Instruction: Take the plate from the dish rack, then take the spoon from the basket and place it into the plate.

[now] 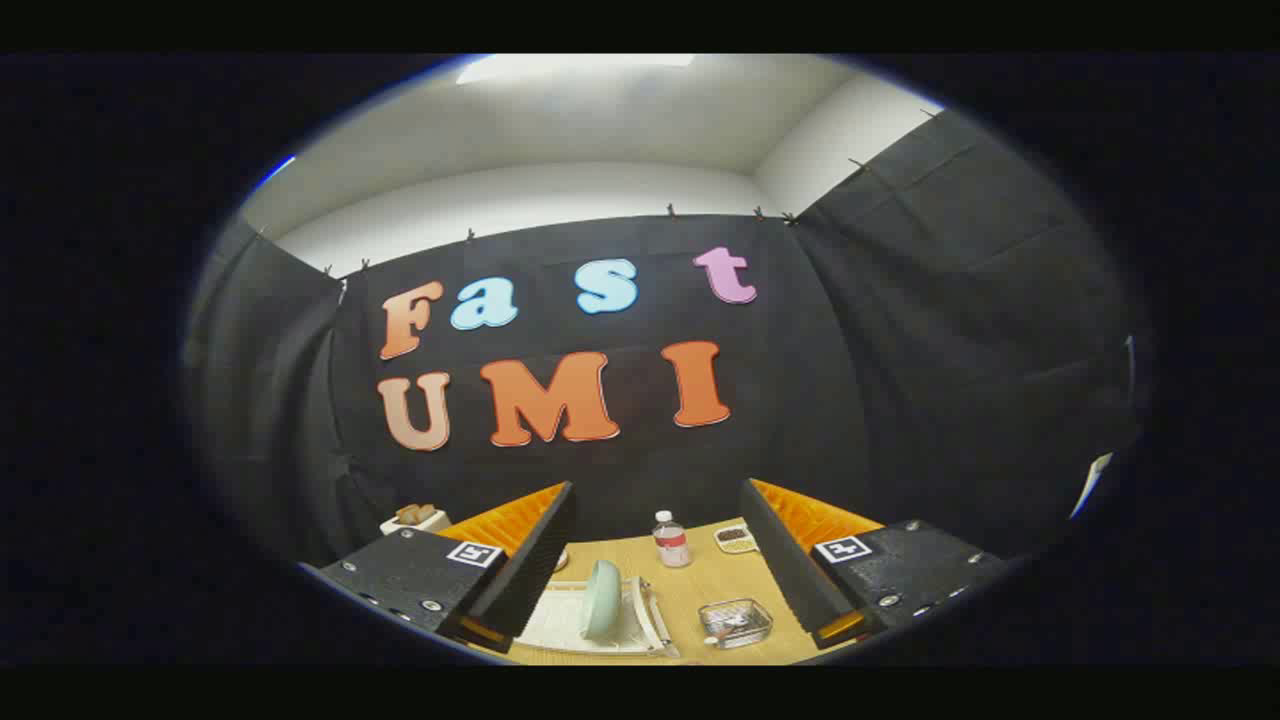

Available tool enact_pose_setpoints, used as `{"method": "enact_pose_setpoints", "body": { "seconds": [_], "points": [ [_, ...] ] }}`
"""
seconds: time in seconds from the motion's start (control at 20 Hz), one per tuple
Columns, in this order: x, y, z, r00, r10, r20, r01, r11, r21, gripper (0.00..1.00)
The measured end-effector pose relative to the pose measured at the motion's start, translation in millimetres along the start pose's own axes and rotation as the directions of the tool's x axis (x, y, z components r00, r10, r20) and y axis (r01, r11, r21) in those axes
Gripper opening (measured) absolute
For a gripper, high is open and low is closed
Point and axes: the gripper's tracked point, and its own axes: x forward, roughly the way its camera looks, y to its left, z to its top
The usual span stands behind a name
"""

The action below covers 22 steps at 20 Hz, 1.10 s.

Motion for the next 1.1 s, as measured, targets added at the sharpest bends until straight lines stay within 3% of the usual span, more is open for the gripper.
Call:
{"method": "enact_pose_setpoints", "body": {
  "seconds": [0.7, 1.1],
  "points": [
    [7.1, 32.2, -14.9, 0.997, 0.044, -0.067, -0.046, 0.998, -0.030, 0.98],
    [36.8, 43.5, -66.7, 0.977, 0.043, -0.210, -0.054, 0.997, -0.047, 0.98]
  ]
}}
